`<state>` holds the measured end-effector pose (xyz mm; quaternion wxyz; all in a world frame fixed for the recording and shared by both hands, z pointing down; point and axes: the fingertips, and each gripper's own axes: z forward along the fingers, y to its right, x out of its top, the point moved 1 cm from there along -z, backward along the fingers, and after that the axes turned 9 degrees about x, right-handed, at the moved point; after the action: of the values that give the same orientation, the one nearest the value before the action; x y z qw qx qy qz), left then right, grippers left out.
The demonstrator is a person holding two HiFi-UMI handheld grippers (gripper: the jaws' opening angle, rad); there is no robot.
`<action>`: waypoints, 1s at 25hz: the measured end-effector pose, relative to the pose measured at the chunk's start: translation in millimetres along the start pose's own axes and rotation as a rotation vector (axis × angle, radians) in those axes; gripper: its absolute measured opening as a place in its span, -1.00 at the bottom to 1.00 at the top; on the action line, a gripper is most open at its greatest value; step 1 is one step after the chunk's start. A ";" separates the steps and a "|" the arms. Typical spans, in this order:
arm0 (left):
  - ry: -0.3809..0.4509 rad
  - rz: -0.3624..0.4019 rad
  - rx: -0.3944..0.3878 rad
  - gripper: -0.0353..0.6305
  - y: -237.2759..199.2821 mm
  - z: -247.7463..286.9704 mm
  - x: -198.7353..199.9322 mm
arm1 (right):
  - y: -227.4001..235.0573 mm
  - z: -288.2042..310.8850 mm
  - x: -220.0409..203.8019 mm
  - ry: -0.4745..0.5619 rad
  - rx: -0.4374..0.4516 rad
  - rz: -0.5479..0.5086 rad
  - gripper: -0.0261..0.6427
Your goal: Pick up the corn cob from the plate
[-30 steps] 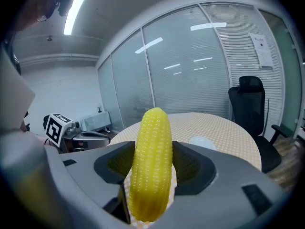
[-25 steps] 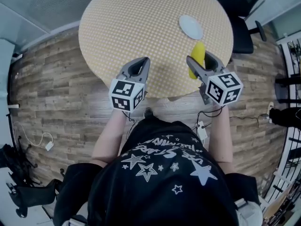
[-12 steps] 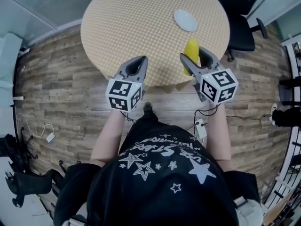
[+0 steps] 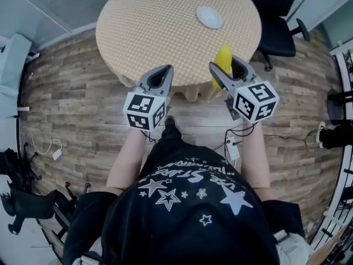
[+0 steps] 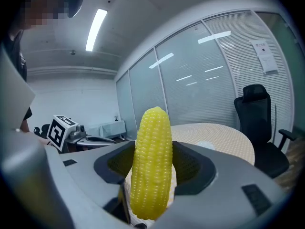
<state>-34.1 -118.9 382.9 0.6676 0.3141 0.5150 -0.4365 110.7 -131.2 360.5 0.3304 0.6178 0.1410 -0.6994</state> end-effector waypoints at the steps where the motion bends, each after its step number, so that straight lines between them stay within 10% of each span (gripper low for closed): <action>1: 0.001 0.000 0.003 -0.87 7.2 -6.2 -1.4 | -3.9 -7.7 -2.1 0.000 0.003 -0.003 -0.17; 25: 0.046 0.007 0.023 -0.87 98.9 -142.0 -24.4 | -118.4 -111.3 -27.5 0.076 0.061 -0.052 -0.17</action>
<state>-5.4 52.6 364.7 0.6533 0.3334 0.5241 -0.4328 121.6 31.9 340.0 0.2874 0.6501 0.1480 -0.6877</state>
